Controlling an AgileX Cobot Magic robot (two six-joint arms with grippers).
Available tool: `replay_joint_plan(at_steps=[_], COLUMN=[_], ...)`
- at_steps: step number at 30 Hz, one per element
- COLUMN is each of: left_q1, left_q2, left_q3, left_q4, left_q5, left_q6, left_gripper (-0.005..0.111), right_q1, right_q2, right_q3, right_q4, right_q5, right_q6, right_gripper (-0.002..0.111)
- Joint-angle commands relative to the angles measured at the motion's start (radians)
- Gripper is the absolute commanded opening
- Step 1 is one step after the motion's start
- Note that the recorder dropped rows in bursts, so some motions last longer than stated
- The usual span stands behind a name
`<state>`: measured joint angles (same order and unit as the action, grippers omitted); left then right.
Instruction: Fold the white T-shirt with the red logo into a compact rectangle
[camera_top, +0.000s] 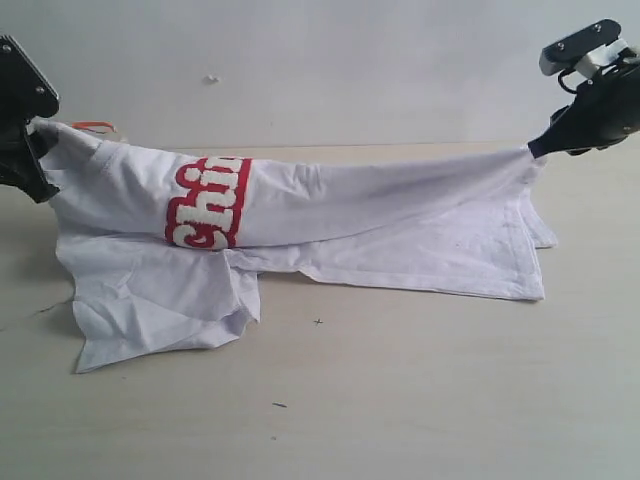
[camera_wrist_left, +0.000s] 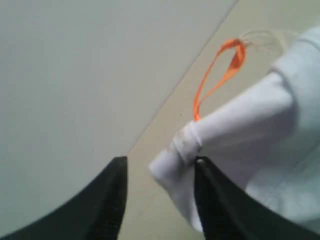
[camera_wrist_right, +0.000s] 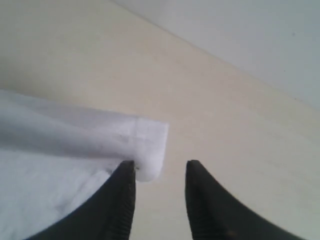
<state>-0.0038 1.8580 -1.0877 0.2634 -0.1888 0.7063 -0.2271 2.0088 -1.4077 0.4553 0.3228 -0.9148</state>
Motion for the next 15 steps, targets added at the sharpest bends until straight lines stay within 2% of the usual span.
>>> replay_joint_plan(at_steps=[1,6,9,11,14,15], left_q1=[0.005,0.005,0.003,0.001,0.002,-0.001], left_q2=[0.007,0.000,-0.009,-0.019,-0.026,-0.026], left_q3=[-0.004,-0.004,-0.004,-0.004,-0.004,-0.004], left_q4=[-0.061,-0.217,-0.246,-0.246,-0.246,-0.246], left_q5=[-0.103,-0.157,-0.117,-0.065,0.052,0.098], left_q6=[-0.013,-0.013,-0.075,-0.178,-0.318,-0.347], left_gripper=[0.061,0.062,0.060,0.051,0.028,0.018], right_q1=[-0.005,-0.005,-0.005,-0.005,-0.005,-0.005], right_q2=[-0.003,-0.003,-0.003,-0.003,-0.002,0.005], right_q3=[-0.054,-0.108,-0.140,-0.158,-0.160,-0.160], right_q4=[0.008,0.008,0.012,0.012,0.014,0.014], right_q5=[-0.071,0.016,0.119,0.194,0.290,0.322], right_q6=[0.140,0.220,0.220,0.220,0.220,0.220], right_gripper=[0.042,0.039,0.030,0.019,0.001,0.000])
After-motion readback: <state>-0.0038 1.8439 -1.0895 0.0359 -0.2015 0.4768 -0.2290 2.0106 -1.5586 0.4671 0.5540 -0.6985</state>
